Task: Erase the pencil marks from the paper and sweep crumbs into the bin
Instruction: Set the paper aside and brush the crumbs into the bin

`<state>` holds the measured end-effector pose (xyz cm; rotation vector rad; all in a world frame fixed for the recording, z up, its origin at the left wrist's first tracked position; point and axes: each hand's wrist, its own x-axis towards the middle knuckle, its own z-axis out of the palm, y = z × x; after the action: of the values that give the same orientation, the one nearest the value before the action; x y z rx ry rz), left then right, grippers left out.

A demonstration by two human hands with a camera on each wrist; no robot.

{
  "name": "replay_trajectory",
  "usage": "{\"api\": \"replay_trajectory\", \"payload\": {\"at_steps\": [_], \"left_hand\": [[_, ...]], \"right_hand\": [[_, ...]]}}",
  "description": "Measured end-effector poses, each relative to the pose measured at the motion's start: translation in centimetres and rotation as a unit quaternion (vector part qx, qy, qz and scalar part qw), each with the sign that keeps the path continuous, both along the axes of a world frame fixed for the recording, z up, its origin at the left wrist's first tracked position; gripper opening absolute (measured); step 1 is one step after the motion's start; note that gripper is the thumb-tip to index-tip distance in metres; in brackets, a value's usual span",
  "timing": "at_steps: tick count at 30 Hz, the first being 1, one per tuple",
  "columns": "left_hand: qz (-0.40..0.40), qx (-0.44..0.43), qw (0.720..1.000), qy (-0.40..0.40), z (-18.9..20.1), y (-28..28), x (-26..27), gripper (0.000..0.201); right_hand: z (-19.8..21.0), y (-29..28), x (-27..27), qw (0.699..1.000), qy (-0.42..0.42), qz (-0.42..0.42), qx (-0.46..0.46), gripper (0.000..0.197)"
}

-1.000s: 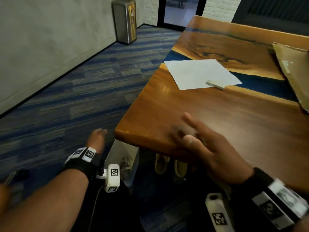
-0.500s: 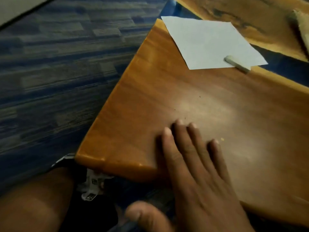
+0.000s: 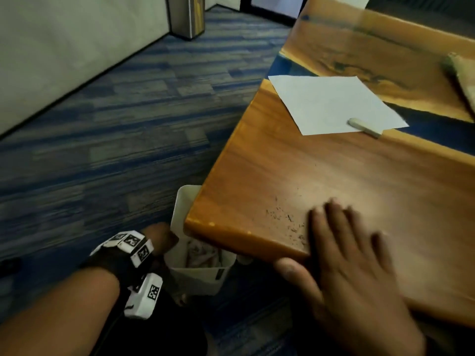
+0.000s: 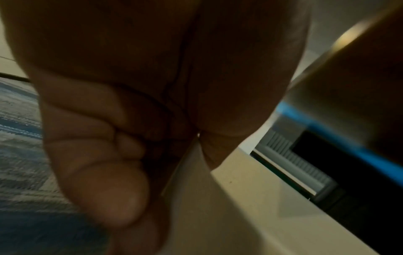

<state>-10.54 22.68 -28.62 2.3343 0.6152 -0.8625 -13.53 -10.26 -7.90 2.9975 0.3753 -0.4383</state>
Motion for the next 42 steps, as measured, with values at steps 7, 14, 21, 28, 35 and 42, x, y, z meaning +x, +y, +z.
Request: {"api": "replay_trajectory", "payload": {"at_steps": [7, 14, 21, 28, 35, 42], "left_hand": [[0.105, -0.132, 0.983, -0.072, 10.9, -0.4, -5.7, 0.022], [0.122, -0.037, 0.99, -0.061, 16.7, -1.9, -6.6, 0.021], [0.133, -0.022, 0.989, -0.062, 18.0, -2.7, -6.8, 0.019], [0.18, -0.041, 0.979, -0.091, 19.0, -4.9, -6.9, 0.016], [0.237, -0.108, 0.953, -0.154, 19.2, -4.1, -8.1, 0.029], [0.216, -0.072, 0.967, -0.116, 17.7, -3.3, -9.3, 0.015]], "right_hand": [[-0.9, 12.2, -0.6, 0.96, -0.004, 0.167, 0.225, 0.092], [2.7, 7.8, 1.6, 0.89, -0.02, 0.11, 0.442, 0.072], [-0.3, -2.5, 3.1, 0.989, -0.003, -0.07, 0.13, 0.088], [-1.1, 9.2, 2.3, 0.989, -0.003, 0.089, 0.122, 0.082], [-0.7, 13.5, -2.7, 0.906, -0.01, 0.3, 0.298, 0.053], [0.2, -0.6, 3.1, 0.962, -0.085, -0.075, 0.247, 0.066]]}}
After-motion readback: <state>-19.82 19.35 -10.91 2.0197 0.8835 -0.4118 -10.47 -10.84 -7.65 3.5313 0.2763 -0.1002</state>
